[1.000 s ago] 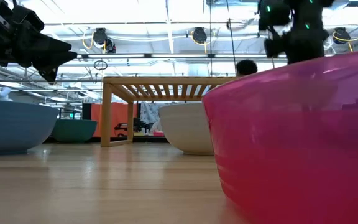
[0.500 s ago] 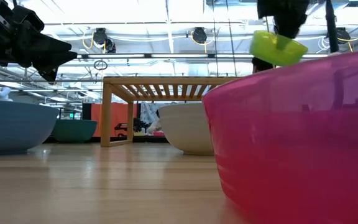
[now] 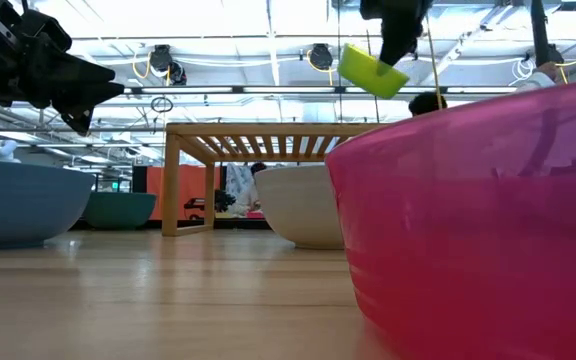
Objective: Place and stack bowls onto a shelf
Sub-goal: Put the light green bowl on the shelf
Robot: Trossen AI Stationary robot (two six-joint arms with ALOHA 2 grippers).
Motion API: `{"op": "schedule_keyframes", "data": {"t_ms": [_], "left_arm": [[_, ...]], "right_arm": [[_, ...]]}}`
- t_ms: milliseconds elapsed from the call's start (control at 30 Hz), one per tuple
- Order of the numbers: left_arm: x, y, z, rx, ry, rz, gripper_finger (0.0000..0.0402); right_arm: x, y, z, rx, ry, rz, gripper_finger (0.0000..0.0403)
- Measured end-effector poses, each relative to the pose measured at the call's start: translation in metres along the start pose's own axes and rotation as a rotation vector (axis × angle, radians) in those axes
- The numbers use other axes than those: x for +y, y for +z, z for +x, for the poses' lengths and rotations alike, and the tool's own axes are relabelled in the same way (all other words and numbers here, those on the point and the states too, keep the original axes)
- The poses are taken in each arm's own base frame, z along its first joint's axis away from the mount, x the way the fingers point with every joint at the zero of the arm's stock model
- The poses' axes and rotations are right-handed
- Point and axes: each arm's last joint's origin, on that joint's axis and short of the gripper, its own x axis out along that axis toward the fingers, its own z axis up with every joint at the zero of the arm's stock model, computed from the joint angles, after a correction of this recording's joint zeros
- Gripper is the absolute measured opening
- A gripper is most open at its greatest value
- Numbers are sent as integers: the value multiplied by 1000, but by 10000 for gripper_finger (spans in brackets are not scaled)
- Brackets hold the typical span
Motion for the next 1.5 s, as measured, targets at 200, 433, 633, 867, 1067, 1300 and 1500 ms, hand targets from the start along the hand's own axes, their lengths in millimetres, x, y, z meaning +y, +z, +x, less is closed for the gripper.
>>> {"op": "schedule_keyframes", "data": {"t_ms": [200, 433, 633, 867, 1067, 1300, 1500], "left_arm": [[0, 0, 0, 0, 0, -2, 131], [0, 0, 0, 0, 0, -2, 131], [0, 0, 0, 0, 0, -3, 131], [0, 0, 0, 0, 0, -4, 131], [0, 0, 0, 0, 0, -5, 131], [0, 0, 0, 0, 0, -7, 131], [0, 0, 0, 0, 0, -6, 131]], "right_arm": [[-27, 20, 10, 56, -23, 20, 0], [-52, 29, 34, 148, -22, 26, 0], [-63, 30, 61, 206, 34, 7, 0], [-70, 31, 82, 247, 52, -26, 0], [-71, 32, 86, 236, 56, -93, 0], [-72, 36, 87, 198, 37, -99, 17], [-71, 36, 88, 204, 39, -102, 57]]}}
